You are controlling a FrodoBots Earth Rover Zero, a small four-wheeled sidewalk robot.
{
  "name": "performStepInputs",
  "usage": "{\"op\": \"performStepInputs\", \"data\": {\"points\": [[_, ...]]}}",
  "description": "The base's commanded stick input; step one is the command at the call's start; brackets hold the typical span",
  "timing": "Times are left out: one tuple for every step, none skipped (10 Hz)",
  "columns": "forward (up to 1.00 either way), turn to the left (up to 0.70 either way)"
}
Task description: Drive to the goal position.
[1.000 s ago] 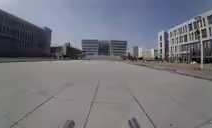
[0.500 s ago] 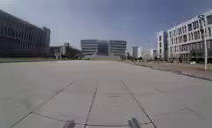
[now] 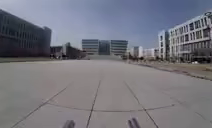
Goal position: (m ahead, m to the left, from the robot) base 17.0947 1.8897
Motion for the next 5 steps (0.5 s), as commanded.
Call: {"op": "performStepInputs", "data": {"points": [[1.0, 0.0], [1.0, 0.0], [1.0, 0.0], [1.0, 0.0], [1.0, 0.0]]}}
